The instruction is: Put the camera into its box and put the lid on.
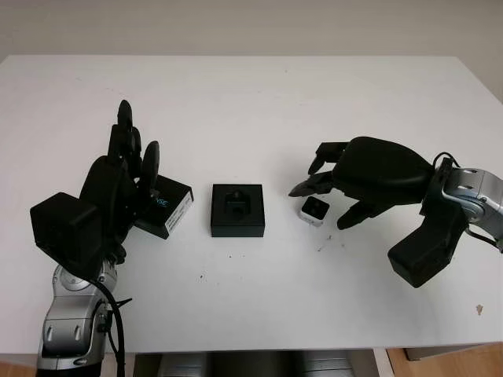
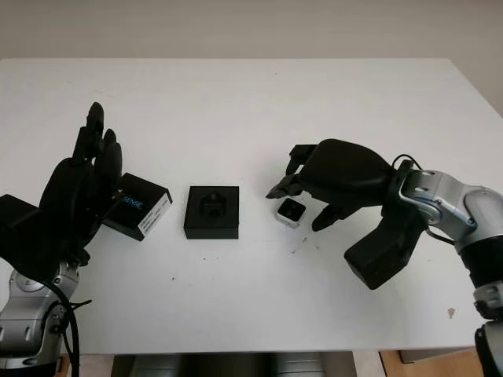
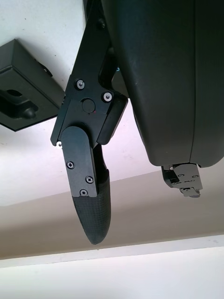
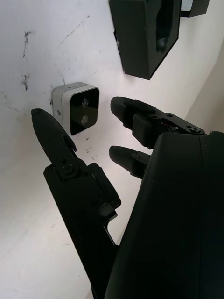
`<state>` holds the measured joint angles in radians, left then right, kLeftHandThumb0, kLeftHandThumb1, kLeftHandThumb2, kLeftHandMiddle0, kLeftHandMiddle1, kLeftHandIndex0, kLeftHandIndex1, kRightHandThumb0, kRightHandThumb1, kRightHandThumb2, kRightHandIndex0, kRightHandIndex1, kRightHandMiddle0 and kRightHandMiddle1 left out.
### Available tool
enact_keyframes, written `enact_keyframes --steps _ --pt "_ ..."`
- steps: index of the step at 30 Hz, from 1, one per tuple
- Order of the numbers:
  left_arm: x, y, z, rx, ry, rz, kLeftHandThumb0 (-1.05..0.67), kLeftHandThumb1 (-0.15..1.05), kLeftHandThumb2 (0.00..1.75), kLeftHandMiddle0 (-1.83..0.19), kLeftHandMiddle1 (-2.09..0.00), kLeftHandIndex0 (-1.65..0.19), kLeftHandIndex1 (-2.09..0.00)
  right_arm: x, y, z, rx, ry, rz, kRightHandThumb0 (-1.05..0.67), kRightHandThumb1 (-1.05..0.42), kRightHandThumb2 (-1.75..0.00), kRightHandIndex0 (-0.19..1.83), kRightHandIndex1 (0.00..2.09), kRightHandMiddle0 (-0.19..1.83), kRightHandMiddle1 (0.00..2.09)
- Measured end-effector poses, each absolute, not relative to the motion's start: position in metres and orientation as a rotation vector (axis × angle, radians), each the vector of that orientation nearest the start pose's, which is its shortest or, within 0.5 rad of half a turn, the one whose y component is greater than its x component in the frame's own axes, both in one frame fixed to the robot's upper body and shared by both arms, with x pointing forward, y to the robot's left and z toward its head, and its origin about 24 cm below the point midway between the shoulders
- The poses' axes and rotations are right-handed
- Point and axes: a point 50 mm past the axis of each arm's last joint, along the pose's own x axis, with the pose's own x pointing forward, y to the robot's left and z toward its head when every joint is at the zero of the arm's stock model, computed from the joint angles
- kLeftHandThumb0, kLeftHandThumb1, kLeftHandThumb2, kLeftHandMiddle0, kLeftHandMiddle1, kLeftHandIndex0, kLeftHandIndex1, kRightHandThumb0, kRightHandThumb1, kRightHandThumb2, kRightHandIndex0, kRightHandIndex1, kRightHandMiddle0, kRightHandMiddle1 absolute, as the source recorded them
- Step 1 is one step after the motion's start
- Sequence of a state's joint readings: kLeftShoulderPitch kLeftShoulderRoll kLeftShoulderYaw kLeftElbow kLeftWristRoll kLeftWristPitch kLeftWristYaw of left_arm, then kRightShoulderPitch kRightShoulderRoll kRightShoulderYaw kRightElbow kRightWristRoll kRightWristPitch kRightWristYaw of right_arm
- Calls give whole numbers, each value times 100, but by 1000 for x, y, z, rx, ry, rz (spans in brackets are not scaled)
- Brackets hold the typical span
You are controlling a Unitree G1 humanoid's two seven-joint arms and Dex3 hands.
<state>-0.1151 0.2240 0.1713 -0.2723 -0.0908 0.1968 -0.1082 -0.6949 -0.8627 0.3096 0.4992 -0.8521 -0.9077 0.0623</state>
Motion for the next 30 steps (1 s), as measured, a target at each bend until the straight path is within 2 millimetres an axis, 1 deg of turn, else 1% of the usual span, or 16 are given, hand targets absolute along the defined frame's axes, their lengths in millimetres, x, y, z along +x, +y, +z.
enact_keyframes --steps 5,11,13,16,20,24,30 --pt "265 207 128 143 -204 5 -78 105 60 19 0 19 0 322 -207 161 -1726 -696 728 -44 -84 -5 25 111 61 35" --pt "265 207 128 144 -203 3 -78 105 61 19 0 19 0 324 -208 156 -1726 -690 732 -41 -85 -6 28 112 59 42" --pt "265 207 128 144 -204 3 -79 105 60 19 0 19 0 324 -209 155 -1720 -691 731 -41 -85 -5 28 113 55 50" --pt "265 207 128 144 -205 2 -79 105 60 19 0 19 0 325 -209 153 -1720 -701 731 -42 -84 -5 30 111 53 58" --pt "264 207 128 144 -203 2 -78 105 60 19 0 19 0 327 -206 152 -1718 -706 736 -42 -86 -6 29 106 49 61" --pt "264 207 128 146 -199 3 -79 105 60 19 0 19 0 329 -205 152 -1720 -703 745 -42 -86 -5 33 98 47 64" --pt "264 207 128 140 -200 14 -79 105 58 19 0 19 0 329 -205 146 -1708 -682 765 -41 -86 -6 34 97 45 66"
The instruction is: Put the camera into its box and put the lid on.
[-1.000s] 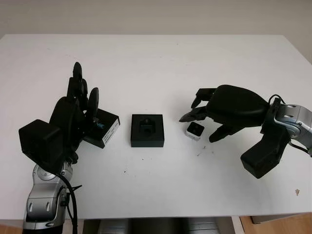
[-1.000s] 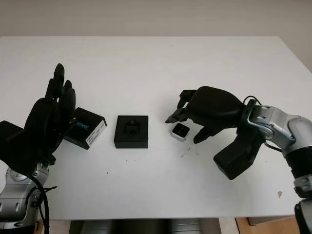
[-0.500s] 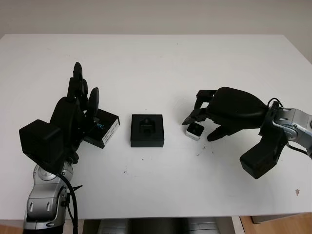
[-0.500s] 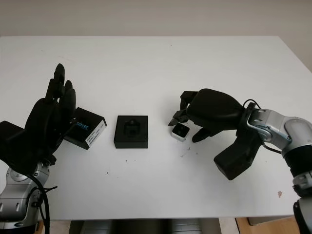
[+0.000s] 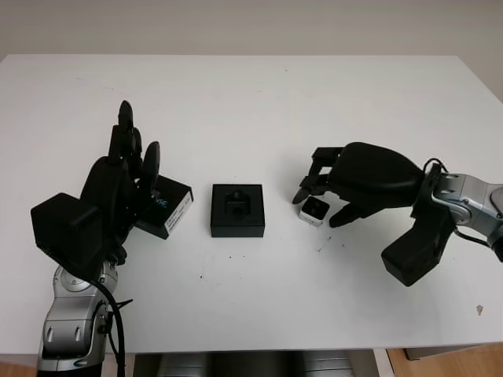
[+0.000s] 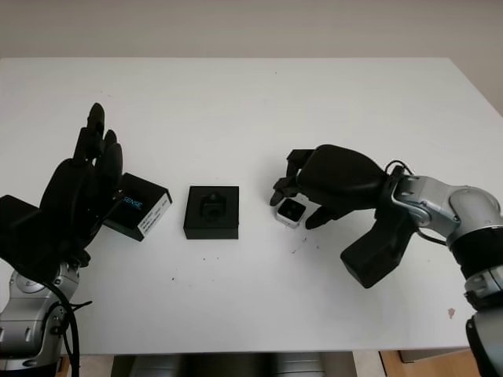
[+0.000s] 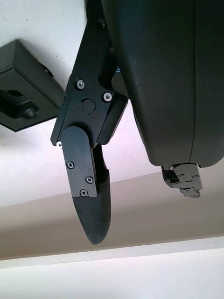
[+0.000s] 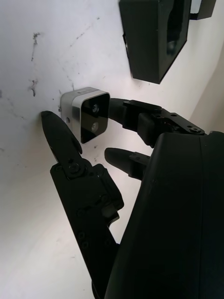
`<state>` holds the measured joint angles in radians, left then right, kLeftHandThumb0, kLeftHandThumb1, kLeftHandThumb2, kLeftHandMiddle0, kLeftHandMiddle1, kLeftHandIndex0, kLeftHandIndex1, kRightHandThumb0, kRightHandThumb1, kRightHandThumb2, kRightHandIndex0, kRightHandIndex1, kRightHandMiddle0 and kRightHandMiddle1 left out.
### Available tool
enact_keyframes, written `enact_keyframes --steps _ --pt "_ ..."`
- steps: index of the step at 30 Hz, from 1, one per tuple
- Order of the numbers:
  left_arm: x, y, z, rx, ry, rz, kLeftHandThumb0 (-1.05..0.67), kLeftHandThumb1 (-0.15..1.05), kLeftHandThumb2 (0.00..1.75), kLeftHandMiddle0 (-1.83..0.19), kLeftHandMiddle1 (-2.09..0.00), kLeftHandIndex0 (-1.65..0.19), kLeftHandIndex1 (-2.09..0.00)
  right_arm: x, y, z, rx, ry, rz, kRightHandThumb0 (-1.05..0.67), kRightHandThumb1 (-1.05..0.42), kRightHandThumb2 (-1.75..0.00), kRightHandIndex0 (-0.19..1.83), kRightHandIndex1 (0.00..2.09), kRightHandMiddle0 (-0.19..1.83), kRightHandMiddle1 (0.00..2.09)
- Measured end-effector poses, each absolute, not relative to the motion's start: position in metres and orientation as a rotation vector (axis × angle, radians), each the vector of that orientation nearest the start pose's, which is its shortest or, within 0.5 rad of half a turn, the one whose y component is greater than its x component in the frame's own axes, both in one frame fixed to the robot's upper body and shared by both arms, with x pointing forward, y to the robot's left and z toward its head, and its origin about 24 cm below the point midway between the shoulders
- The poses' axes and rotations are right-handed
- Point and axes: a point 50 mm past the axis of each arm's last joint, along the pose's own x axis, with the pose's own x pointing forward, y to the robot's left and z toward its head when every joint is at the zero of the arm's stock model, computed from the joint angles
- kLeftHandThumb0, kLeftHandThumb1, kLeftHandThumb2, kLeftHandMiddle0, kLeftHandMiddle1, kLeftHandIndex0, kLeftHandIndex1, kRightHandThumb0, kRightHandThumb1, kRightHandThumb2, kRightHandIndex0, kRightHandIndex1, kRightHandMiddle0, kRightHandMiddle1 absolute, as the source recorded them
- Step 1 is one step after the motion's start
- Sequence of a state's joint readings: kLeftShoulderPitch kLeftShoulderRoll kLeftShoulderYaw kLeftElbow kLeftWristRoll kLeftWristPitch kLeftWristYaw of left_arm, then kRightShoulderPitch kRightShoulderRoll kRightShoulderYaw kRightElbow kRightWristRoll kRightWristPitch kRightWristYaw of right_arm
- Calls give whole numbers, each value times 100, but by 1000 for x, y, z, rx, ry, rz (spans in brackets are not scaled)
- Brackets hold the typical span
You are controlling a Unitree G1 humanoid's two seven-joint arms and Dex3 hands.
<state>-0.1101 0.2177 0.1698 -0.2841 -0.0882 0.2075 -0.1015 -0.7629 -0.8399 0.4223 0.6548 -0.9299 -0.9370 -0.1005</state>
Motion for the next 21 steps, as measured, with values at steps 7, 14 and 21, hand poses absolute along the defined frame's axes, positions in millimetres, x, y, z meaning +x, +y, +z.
enact_keyframes --steps 7,14,21 --pt "264 206 127 137 -199 11 -79 105 59 19 0 19 0 332 -202 146 -1717 -722 758 -41 -87 -6 30 128 47 86" --pt "264 206 128 146 -200 10 -80 105 60 19 0 19 0 332 -204 142 -1698 -742 730 -32 -94 -6 31 155 50 111" --pt "264 206 128 147 -199 10 -80 105 60 19 0 19 0 334 -203 142 -1719 -755 722 -33 -92 -5 31 165 52 113"
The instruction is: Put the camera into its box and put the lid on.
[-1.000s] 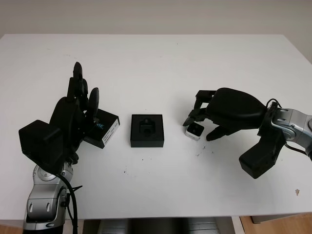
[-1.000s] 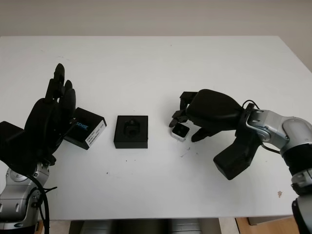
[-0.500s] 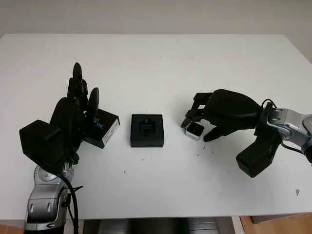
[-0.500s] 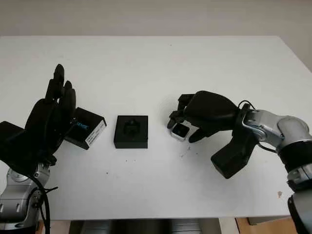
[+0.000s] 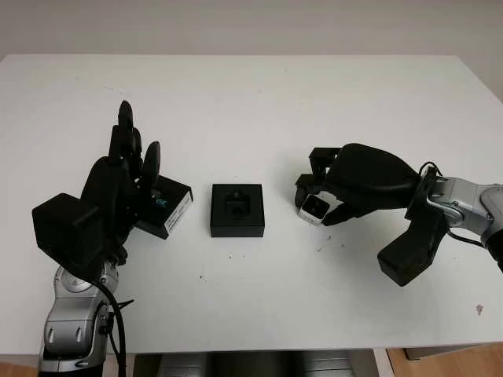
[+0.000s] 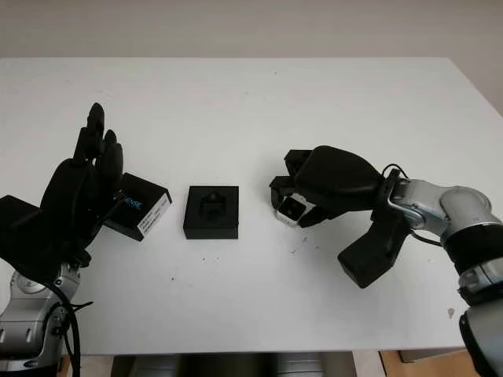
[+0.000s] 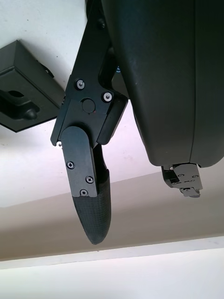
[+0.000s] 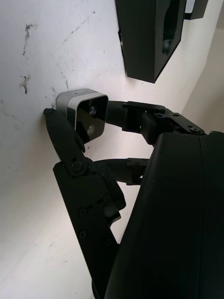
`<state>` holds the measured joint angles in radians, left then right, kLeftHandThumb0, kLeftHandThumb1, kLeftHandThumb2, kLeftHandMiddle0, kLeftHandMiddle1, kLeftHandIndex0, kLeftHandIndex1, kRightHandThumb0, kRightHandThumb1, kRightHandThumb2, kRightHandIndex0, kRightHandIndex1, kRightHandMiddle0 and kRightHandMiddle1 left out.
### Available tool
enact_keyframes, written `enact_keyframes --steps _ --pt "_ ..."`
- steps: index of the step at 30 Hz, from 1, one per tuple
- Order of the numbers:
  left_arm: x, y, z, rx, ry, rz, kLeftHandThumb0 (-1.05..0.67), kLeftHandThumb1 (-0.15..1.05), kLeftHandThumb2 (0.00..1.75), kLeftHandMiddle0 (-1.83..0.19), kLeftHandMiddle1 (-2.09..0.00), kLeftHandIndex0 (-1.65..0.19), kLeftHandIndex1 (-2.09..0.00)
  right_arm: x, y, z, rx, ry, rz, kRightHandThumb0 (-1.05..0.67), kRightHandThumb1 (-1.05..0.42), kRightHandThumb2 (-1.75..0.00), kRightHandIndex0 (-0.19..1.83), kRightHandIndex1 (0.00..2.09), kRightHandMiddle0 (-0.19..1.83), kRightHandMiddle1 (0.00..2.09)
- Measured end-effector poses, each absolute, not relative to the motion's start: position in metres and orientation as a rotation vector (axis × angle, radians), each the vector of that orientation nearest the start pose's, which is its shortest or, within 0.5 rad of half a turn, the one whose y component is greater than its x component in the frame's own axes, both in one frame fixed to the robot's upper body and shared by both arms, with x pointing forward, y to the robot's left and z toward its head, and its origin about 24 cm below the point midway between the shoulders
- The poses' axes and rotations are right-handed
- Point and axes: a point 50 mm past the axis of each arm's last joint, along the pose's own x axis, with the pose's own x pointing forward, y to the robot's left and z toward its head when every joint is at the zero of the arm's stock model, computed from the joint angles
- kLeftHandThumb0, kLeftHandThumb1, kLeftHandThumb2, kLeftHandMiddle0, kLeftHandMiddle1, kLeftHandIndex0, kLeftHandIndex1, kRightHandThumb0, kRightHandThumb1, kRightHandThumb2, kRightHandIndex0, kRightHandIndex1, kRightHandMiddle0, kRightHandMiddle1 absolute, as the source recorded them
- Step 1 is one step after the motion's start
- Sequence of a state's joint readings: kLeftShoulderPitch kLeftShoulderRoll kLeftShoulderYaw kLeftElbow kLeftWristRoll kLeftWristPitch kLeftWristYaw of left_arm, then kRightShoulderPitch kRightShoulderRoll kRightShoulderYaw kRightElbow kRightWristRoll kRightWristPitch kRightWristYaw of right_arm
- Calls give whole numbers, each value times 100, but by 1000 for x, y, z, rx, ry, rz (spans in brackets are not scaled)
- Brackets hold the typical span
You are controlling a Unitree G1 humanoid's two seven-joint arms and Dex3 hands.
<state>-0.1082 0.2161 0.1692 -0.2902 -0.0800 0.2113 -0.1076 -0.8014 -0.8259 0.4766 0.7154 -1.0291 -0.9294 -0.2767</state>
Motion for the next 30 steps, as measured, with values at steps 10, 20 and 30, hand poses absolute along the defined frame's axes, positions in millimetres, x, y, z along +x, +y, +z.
enact_keyframes --steps 10,20,30 --pt "264 206 128 145 -199 6 -79 105 60 19 0 19 0 336 -203 142 -1733 -759 711 -36 -90 -5 19 205 48 138" --pt "264 206 128 141 -199 13 -78 105 58 19 0 19 0 337 -206 143 -1645 -640 708 -40 -98 -6 26 159 41 130" --pt "264 205 127 139 -199 11 -79 105 59 19 0 19 0 336 -204 143 -1532 -535 709 -44 -104 -5 37 55 36 141"
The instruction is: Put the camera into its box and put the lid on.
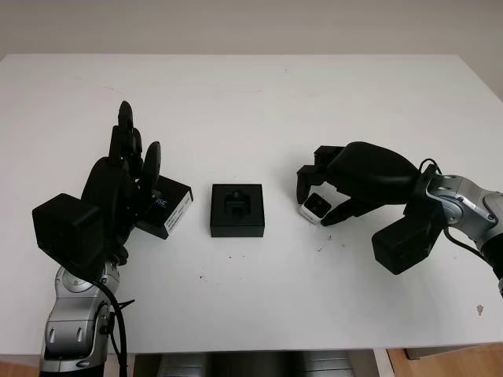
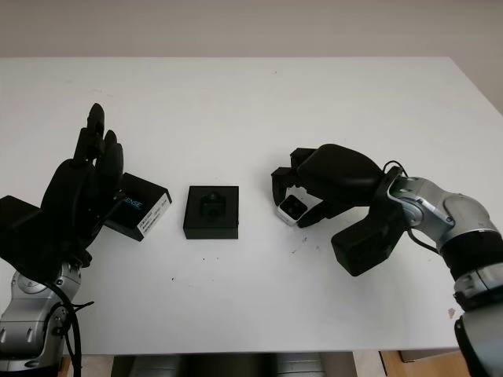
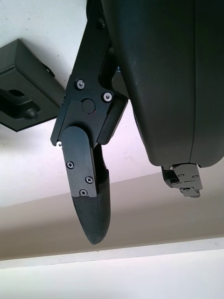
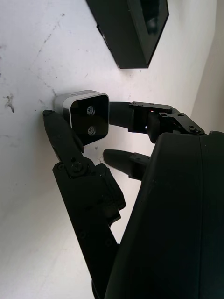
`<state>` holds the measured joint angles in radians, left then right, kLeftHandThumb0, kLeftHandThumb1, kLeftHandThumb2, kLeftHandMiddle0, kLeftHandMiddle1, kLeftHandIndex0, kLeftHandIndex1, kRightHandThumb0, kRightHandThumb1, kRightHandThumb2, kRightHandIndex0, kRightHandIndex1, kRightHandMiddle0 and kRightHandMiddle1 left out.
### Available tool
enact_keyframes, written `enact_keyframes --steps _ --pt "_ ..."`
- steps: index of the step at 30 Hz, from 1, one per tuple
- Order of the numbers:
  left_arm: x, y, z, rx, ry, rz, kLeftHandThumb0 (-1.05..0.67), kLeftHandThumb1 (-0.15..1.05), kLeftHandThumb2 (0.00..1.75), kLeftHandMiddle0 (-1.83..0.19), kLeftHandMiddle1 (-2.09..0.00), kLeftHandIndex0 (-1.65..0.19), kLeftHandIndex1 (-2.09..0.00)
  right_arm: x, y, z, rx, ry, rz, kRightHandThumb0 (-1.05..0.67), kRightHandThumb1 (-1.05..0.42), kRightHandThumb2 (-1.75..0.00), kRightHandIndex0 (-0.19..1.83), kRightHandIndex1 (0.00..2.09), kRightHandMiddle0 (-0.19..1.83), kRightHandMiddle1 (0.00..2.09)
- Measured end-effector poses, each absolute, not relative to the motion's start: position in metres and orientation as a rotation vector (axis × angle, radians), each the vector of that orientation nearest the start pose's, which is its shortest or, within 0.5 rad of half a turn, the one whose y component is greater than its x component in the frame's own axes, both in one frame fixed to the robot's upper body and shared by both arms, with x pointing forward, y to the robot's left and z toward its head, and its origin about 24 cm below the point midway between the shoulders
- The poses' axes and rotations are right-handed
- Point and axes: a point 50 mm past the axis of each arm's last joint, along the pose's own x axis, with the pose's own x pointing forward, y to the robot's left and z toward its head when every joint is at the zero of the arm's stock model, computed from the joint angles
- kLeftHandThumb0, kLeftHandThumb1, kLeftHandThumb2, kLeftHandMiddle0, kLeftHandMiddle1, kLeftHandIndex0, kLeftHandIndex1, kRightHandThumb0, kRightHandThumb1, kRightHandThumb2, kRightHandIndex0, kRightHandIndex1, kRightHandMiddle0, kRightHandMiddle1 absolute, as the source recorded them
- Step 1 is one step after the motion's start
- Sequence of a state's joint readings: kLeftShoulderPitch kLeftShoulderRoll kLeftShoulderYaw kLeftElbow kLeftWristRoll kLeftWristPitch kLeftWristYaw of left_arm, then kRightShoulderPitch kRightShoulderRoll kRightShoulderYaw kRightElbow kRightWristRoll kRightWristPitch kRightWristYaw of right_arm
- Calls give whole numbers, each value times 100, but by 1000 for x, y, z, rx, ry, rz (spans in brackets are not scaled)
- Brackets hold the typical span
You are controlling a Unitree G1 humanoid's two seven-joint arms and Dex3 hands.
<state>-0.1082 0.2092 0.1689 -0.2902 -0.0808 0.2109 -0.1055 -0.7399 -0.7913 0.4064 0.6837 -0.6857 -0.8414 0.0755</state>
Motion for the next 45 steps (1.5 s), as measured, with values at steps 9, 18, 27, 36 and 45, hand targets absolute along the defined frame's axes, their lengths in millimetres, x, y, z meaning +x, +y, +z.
enact_keyframes --steps 9,18,27,36,45 --pt "264 204 127 139 -199 9 -79 105 58 19 0 19 0 337 -203 151 -1437 -445 601 -45 -102 -5 45 15 39 140" --pt "263 201 127 148 -197 -3 -79 105 62 19 0 19 0 326 -182 170 -1292 -371 520 -41 -103 -5 41 9 33 150" --pt "263 195 127 149 -194 -14 -76 105 63 19 0 19 0 309 -158 194 -1260 -341 453 -42 -105 -7 42 8 27 152" --pt "263 188 125 138 -195 -26 -74 105 66 19 0 19 0 300 -142 205 -1219 -397 448 -41 -105 -6 44 8 28 154" --pt "265 183 124 118 -196 -21 -75 105 65 19 0 19 0 302 -130 196 -1119 -317 465 -40 -105 -8 41 5 28 151"
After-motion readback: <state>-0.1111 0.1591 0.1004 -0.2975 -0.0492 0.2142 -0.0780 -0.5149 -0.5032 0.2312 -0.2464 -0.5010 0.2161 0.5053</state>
